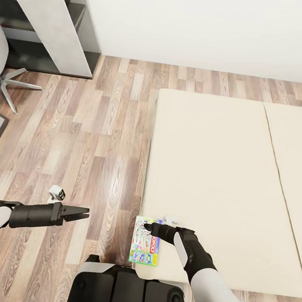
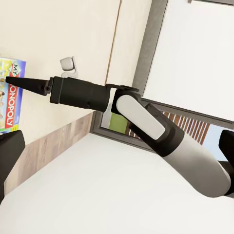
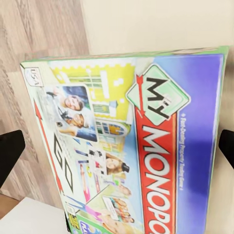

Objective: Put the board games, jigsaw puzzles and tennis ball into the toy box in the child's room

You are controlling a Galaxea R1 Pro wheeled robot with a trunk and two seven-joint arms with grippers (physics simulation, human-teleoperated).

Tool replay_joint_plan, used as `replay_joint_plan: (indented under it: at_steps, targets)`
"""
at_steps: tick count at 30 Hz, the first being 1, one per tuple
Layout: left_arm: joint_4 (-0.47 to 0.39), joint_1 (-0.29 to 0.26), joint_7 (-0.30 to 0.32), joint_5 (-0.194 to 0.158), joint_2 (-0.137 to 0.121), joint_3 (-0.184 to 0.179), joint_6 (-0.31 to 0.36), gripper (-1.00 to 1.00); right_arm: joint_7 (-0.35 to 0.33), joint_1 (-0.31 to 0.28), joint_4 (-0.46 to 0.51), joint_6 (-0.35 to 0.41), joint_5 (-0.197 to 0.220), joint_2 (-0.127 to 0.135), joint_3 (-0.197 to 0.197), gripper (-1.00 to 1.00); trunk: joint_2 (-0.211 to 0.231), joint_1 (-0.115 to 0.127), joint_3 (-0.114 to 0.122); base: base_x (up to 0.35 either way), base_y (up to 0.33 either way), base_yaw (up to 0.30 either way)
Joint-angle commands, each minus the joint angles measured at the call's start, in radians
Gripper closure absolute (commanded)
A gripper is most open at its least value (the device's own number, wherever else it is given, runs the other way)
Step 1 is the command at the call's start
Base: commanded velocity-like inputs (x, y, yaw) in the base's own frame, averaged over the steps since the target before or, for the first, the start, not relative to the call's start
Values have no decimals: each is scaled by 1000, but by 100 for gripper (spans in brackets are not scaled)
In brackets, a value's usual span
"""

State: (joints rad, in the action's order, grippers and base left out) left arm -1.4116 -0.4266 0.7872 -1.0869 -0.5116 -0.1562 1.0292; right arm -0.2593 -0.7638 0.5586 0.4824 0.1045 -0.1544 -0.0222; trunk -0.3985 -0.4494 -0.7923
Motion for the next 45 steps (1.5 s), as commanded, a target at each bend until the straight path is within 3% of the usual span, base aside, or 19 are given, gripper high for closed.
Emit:
replay_joint_plan:
  at_steps: [1, 45]
  targets:
    - [0, 0, 3, -1, -1, -1, 3, -100, 1, 0, 1, 7, 9, 0, -2, -100, -2, -1, -1, 0, 2, 0]
    - [0, -1, 4, -1, -4, -1, 3, -100, 0, 0, 2, 7, 9, 1, -2, -100, -2, -1, -1, 0, 9, 0]
